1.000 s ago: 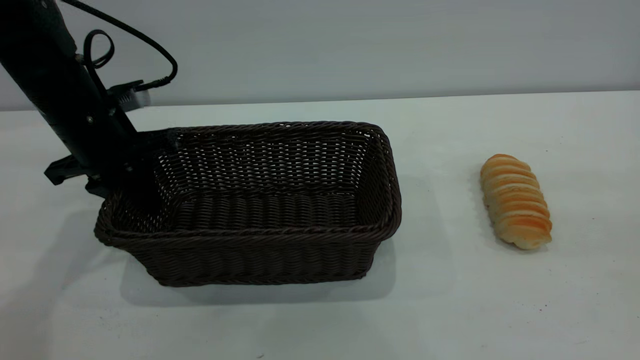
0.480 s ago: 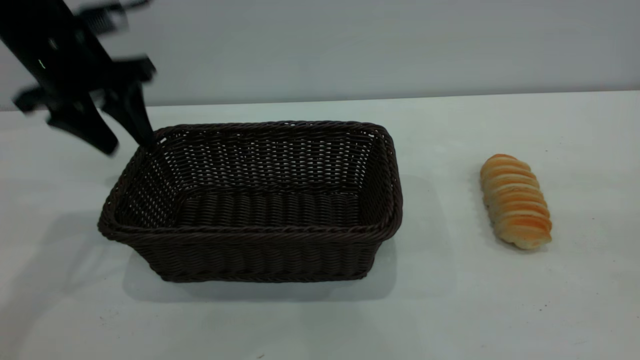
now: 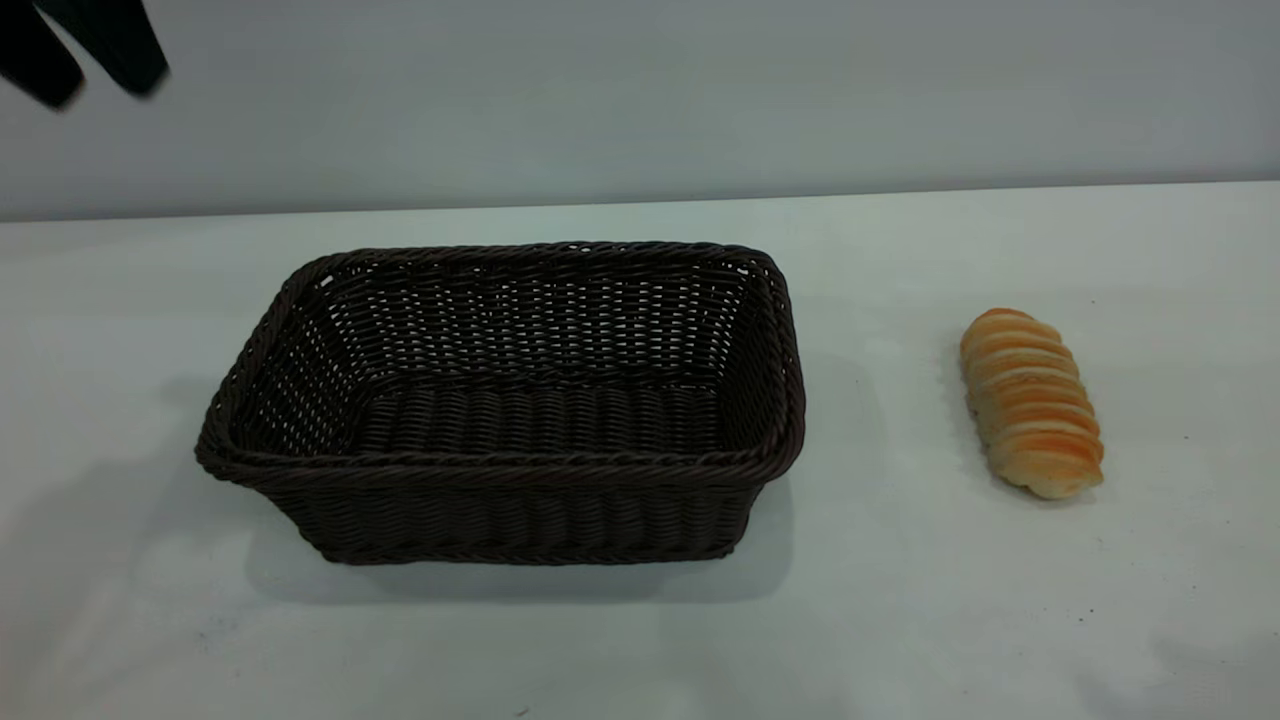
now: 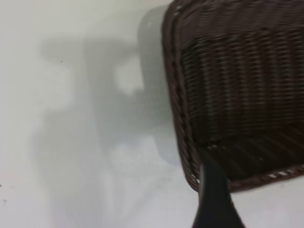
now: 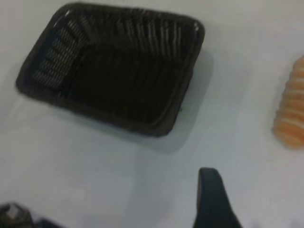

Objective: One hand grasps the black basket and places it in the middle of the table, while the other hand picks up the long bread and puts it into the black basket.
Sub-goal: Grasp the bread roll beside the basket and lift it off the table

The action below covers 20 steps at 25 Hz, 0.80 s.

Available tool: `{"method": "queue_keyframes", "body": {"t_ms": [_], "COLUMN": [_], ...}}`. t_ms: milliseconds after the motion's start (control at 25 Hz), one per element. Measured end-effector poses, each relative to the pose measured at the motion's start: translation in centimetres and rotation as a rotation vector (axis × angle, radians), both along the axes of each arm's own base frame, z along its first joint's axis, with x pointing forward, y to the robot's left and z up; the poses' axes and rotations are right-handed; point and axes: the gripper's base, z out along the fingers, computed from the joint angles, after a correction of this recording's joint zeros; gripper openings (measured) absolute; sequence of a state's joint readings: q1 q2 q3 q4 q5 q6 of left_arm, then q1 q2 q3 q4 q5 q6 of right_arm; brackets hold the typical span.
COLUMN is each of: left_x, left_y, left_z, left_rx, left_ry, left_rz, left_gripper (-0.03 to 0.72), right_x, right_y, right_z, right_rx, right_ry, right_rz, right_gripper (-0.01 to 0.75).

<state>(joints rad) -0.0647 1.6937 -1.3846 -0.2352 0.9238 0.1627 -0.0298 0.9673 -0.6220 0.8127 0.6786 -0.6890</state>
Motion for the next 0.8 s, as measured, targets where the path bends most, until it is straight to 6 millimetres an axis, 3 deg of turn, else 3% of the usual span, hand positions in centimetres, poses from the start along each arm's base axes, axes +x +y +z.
{"method": "queue_keyframes", "body": {"t_ms": [240, 400, 640, 800], "left_x": [-2.8, -4.2, -5.1, -5.3], "left_y": [0.1, 0.1, 0.2, 0.2], "left_z": [4.0, 5.8, 6.7, 6.7], "left_rx": [-0.014, -0.017, -0.018, -0.018], "left_ry": [-0.063, -0.098, -0.109, -0.084], "left_rz": [-0.013, -0.019, -0.023, -0.028], "left_gripper": [0.517, 0.517, 0.517, 0.517], "right_x": [8.6, 13.0, 17.7, 19.4], "right_y": [-0.8, -1.1, -1.5, -1.9], "right_z": [-6.9, -12.1, -17.2, -20.0], "right_rx": [-0.037, -0.072, -0.119, -0.188], "right_ry": [0.195, 0.327, 0.374, 0.363], "right_rz": [-0.054, -0.048, -0.053, -0.075], "right_gripper": [0.450, 0.450, 0.450, 0.450]}}
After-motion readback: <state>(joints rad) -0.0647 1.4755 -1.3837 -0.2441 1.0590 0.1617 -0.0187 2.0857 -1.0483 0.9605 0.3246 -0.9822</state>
